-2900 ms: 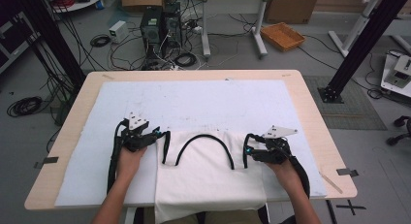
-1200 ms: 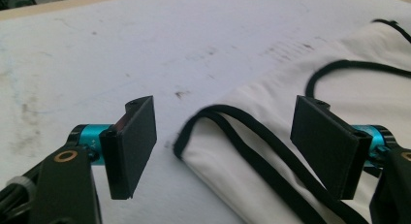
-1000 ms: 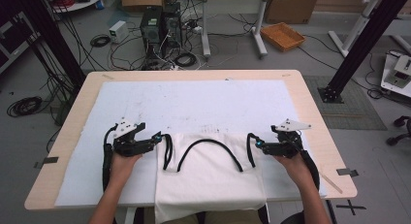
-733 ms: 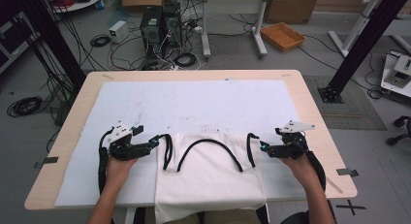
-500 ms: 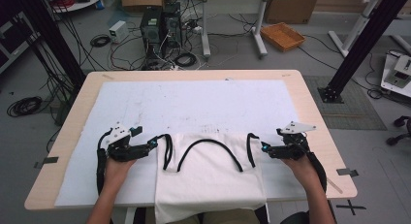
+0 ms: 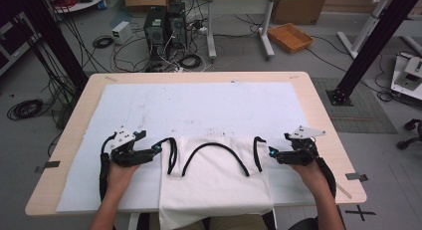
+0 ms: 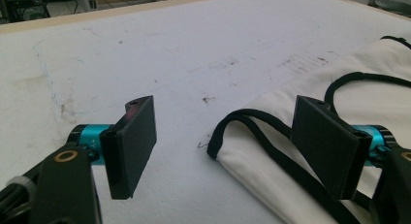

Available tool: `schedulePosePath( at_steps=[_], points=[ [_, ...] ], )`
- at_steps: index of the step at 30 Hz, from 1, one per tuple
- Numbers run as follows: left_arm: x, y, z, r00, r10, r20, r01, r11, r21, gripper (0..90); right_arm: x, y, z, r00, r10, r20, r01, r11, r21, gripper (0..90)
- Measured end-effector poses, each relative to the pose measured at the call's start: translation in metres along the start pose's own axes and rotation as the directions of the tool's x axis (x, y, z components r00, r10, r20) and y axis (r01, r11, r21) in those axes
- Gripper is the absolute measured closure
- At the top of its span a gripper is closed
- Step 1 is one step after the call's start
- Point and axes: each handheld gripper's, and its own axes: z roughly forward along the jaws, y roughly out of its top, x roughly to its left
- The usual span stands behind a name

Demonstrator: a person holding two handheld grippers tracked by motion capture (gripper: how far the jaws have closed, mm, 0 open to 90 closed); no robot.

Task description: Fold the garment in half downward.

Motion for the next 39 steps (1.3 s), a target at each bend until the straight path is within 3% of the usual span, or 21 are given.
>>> schedulePosePath(
  at_steps=[15,21,26,27,30,33,37,39],
  points=[
    [-0.001,0.001,0.001,0.9999,0.0,-0.01,0.0,1.0,0.004,24.8,0.002,0.002,0.001,0.9998,0.003,-0.018,-0.004,1.0,-0.01,18.6],
    [-0.001,0.013,0.005,0.9996,-0.01,0.027,0.01,0.9999,0.003,24.8,0.005,0.015,0.004,0.9985,0.008,-0.055,-0.011,0.999,-0.042,18.5],
    [0.001,0.023,0.02,0.9986,-0.016,0.05,0.013,0.998,0.062,24.7,0.0,0.029,0.015,0.9966,0.018,-0.08,-0.02,1.0,-0.024,18.6],
    [0.002,0.028,0.03,0.9983,-0.023,0.053,0.018,0.9947,0.101,24.7,-0.001,0.033,0.019,0.9956,0.027,-0.089,-0.029,0.999,-0.018,18.6],
    [0.003,0.034,0.046,0.9965,-0.034,0.076,0.022,0.9882,0.152,24.7,-0.001,0.043,0.033,0.9942,0.021,-0.105,-0.019,1.0,0.025,18.7],
    [0.001,0.036,0.06,0.9925,-0.037,0.117,0.01,0.9762,0.217,24.8,0.002,0.049,0.045,0.992,0.001,-0.126,0.007,0.998,0.061,23.6],
    [0.003,0.031,0.074,0.9931,-0.034,0.113,0.0,0.9579,0.287,25.5,0.007,0.051,0.06,0.9886,-0.018,-0.15,0.037,0.991,0.126,32.5],
    [0.004,0.028,0.077,0.9922,-0.021,0.123,-0.019,0.9477,0.319,33.6,0.011,0.05,0.066,0.9846,-0.037,-0.171,0.066,0.984,0.165,37.2]
  ],
)
